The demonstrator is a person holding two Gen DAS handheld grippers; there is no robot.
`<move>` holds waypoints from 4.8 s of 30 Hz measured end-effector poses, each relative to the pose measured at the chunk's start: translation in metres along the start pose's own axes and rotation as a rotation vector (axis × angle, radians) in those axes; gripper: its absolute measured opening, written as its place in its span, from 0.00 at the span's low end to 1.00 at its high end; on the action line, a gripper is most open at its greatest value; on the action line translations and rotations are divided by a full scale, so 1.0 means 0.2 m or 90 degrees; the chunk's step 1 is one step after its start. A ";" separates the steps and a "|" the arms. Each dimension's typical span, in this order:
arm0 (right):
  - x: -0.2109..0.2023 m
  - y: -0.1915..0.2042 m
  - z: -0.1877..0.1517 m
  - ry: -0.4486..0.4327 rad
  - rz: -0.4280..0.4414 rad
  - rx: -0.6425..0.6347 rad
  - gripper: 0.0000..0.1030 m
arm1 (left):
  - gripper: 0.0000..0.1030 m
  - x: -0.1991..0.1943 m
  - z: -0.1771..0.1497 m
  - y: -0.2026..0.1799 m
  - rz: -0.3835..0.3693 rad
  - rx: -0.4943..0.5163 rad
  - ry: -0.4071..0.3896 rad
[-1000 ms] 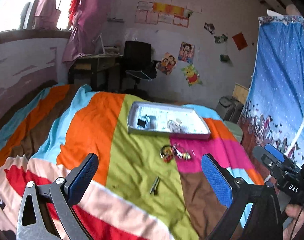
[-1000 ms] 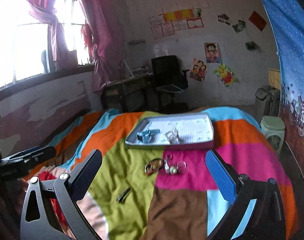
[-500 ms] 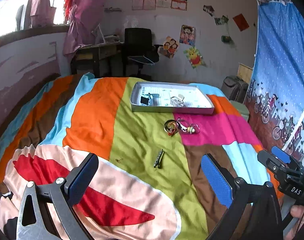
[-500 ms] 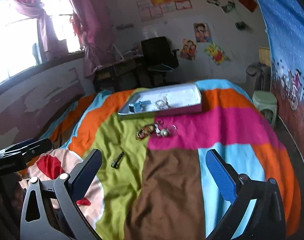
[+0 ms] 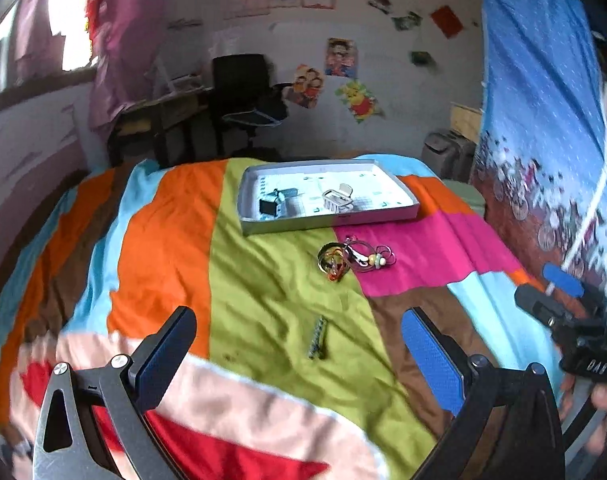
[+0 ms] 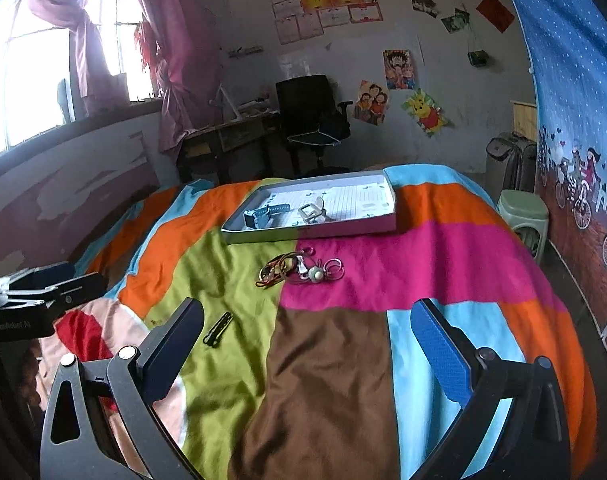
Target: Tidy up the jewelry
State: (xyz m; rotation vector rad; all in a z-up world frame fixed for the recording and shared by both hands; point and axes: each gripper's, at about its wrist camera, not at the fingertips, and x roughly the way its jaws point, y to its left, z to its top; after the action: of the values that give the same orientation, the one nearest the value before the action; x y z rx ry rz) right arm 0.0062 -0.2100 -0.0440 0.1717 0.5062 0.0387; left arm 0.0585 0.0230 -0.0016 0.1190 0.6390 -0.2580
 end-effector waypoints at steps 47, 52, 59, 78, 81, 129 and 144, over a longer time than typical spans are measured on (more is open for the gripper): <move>0.94 -0.02 -0.12 0.175 0.043 0.008 0.52 | 0.06 0.98 -0.24 0.03 -0.248 0.047 0.146; 1.06 -0.02 -0.08 0.178 0.051 0.016 0.45 | 0.06 1.02 -0.20 0.05 -0.250 0.019 0.145; 1.23 -0.02 -0.05 0.175 0.058 0.041 0.36 | 0.06 1.08 -0.17 0.08 -0.261 -0.017 0.146; 1.07 -0.04 0.02 0.101 0.075 0.069 0.17 | 0.05 0.97 -0.01 0.20 -0.304 -0.081 0.074; 1.04 -0.05 0.05 0.086 0.077 0.073 0.17 | 0.05 0.96 0.06 0.24 -0.302 -0.101 0.063; 1.67 -0.20 0.41 0.111 0.003 0.083 0.18 | 0.36 1.70 0.47 0.15 -0.135 -0.169 0.040; 1.06 -0.14 0.53 -0.007 0.013 0.029 0.70 | 1.00 0.99 0.51 0.19 -0.087 -0.179 -0.120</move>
State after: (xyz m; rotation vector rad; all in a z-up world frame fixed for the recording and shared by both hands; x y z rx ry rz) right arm 0.2439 -0.2371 -0.0589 0.2221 0.4954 0.0454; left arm 0.2808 -0.0006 -0.0389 -0.2175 0.4902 -0.3052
